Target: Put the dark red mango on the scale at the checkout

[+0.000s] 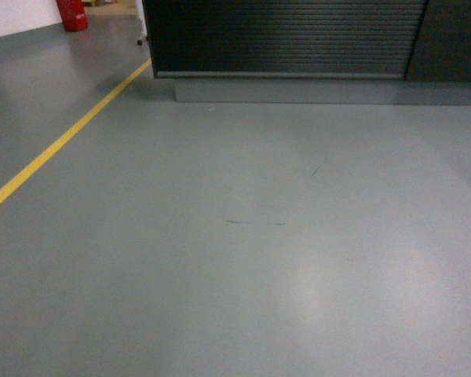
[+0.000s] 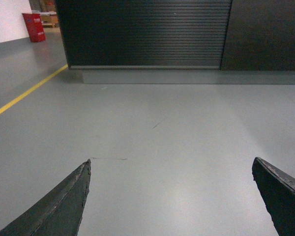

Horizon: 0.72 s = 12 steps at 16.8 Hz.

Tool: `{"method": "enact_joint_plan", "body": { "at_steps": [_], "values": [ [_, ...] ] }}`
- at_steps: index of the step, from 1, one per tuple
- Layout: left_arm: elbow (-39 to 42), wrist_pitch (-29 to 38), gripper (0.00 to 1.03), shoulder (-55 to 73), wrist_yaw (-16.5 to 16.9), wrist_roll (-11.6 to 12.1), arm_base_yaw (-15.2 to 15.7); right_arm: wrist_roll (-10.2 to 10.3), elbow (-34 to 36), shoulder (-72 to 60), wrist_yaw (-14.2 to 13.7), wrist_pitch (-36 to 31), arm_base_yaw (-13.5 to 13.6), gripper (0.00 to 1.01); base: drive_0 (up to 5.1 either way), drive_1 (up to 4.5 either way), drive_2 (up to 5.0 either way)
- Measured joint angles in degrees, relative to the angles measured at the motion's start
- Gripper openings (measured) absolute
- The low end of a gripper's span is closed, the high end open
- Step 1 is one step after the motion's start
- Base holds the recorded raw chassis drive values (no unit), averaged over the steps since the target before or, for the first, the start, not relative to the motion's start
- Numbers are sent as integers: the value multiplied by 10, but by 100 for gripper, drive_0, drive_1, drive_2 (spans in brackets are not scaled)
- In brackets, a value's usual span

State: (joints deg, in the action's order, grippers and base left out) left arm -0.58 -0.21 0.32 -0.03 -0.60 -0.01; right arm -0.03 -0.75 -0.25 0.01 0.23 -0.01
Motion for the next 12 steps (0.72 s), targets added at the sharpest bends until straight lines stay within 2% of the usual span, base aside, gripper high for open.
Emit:
{"method": "enact_joint_plan", "body": {
  "at_steps": [12],
  "values": [
    [0,0,98,0,0,0,0,0,0,0,0,0,0,98,0,0,0]
  ]
}}
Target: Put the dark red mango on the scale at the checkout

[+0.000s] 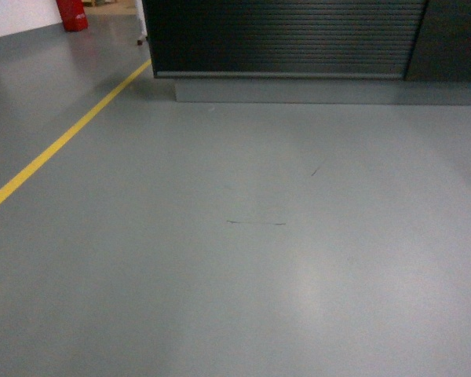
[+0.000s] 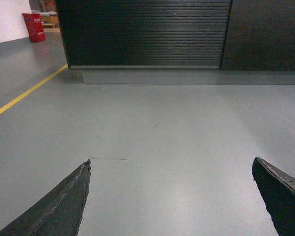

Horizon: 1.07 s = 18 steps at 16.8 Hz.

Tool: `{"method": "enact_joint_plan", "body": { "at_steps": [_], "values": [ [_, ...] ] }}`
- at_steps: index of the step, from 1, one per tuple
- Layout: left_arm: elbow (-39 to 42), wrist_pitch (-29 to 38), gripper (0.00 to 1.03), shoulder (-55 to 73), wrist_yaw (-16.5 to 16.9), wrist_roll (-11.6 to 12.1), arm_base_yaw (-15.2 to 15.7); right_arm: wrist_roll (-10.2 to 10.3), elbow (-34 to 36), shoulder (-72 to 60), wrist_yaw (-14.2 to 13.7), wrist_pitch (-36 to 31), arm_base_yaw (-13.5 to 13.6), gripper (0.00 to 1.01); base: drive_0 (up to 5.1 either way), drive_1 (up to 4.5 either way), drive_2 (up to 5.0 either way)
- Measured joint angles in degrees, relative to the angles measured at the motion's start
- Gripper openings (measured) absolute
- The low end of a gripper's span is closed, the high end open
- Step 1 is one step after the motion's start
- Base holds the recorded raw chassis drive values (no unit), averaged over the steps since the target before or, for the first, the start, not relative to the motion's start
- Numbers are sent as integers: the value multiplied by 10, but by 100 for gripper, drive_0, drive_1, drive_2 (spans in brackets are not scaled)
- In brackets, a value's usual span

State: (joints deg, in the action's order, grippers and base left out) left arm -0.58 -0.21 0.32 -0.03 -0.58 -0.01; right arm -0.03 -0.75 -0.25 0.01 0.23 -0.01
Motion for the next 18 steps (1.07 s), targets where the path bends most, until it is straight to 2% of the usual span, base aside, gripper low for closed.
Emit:
{"method": "enact_joint_plan", "body": {
  "at_steps": [6,18],
  "values": [
    [0,0,98,0,0,0,0,0,0,0,0,0,0,98,0,0,0],
    [0,0,98,0,0,0,0,0,0,0,0,0,0,98,-4,426,-434]
  ]
}}
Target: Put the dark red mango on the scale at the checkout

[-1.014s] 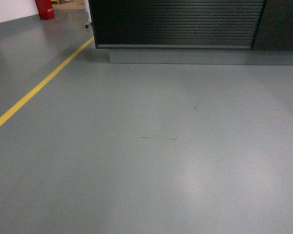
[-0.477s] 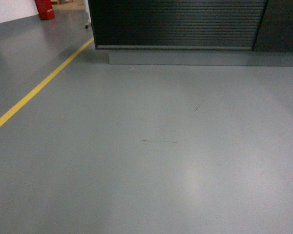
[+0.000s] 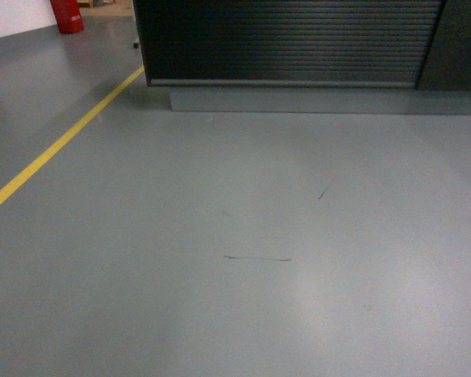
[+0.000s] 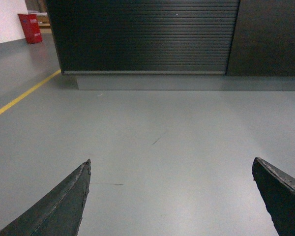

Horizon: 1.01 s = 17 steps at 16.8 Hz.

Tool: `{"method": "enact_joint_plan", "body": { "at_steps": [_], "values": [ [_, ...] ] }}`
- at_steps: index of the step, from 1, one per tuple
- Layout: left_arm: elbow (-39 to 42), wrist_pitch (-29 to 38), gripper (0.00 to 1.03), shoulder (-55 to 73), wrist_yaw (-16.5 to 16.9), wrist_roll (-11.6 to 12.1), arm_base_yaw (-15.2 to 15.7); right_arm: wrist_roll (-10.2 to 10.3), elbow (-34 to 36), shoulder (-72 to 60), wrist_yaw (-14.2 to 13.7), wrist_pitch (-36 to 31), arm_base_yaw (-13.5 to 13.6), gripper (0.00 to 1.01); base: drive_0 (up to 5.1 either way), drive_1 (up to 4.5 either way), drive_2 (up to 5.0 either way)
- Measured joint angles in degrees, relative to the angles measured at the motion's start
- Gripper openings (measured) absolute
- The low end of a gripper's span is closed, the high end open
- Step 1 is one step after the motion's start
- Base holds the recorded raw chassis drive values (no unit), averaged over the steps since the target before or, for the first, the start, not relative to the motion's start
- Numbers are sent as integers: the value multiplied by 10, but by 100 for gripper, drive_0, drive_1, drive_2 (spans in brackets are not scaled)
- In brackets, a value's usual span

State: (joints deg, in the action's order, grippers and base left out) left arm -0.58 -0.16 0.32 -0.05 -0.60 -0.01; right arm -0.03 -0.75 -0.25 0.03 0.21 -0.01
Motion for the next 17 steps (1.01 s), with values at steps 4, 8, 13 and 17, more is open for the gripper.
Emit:
{"method": "enact_joint_plan", "body": {
  "at_steps": [4,8,13,17],
  "values": [
    [0,0,98,0,0,0,0,0,0,0,0,0,0,98,-2,430,-434],
    [0,0,98,0,0,0,0,0,0,0,0,-2,0,98,-1,432,-434],
    [0,-1,98,0,0,0,0,0,0,0,0,0,0,98,1,434,-433],
    [0,-1,98,0,0,0,0,0,0,0,0,1,0,98,-3,430,-436]
  ]
}}
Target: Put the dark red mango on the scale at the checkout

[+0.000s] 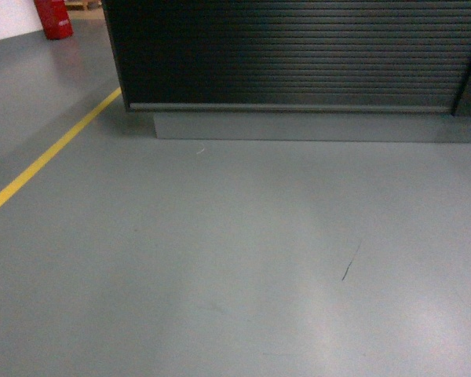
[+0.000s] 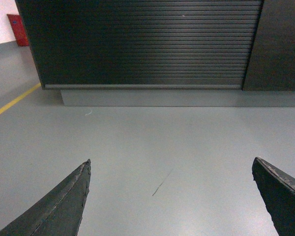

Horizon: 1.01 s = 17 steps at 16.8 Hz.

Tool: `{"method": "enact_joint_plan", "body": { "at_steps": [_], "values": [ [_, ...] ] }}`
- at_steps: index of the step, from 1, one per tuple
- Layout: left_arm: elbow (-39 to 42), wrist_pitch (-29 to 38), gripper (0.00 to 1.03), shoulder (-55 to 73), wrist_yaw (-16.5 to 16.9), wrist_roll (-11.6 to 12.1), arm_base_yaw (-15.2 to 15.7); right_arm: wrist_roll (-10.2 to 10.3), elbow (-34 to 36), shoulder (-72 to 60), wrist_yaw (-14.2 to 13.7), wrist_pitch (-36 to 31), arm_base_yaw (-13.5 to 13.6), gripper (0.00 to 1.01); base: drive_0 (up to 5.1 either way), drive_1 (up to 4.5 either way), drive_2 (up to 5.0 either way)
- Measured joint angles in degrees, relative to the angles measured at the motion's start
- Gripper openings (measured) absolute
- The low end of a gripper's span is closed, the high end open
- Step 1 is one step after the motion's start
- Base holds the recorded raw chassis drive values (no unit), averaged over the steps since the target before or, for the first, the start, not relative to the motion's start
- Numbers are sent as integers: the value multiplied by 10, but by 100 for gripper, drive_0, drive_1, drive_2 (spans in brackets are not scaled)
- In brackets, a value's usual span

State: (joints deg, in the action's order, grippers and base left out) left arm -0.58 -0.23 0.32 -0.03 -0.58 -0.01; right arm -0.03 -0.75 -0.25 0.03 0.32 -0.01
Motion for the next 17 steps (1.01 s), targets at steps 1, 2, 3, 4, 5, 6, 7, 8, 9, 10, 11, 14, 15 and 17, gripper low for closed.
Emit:
{"method": "enact_joint_plan", "body": {
  "at_steps": [1,2,3,4,5,6,7,8,9,10,11,14,15,17],
  "values": [
    [0,0,98,0,0,0,0,0,0,0,0,-1,0,98,-9,424,-442],
    [0,0,98,0,0,0,0,0,0,0,0,-2,0,98,-4,430,-437],
    [0,-1,98,0,0,0,0,0,0,0,0,1,0,98,-1,432,-435],
    [0,1,98,0,0,0,0,0,0,0,0,-2,0,98,-1,432,-435],
    [0,1,98,0,0,0,0,0,0,0,0,-2,0,98,-1,432,-435],
    [0,0,98,0,0,0,0,0,0,0,0,0,0,98,0,434,-433],
    [0,0,98,0,0,0,0,0,0,0,0,0,0,98,1,434,-433],
    [0,0,98,0,0,0,0,0,0,0,0,-2,0,98,0,427,-427],
    [0,0,98,0,0,0,0,0,0,0,0,0,0,98,1,432,-431],
    [0,0,98,0,-1,0,0,0,0,0,-1,-1,0,98,6,439,-428],
    [0,-2,98,0,1,0,0,0,0,0,0,0,0,98,6,439,-428],
    [0,0,98,0,0,0,0,0,0,0,0,-1,0,98,-2,428,-432],
    [0,0,98,0,0,0,0,0,0,0,0,-1,0,98,0,427,-427],
    [0,2,98,0,0,0,0,0,0,0,0,-1,0,98,0,427,-427]
  ]
}}
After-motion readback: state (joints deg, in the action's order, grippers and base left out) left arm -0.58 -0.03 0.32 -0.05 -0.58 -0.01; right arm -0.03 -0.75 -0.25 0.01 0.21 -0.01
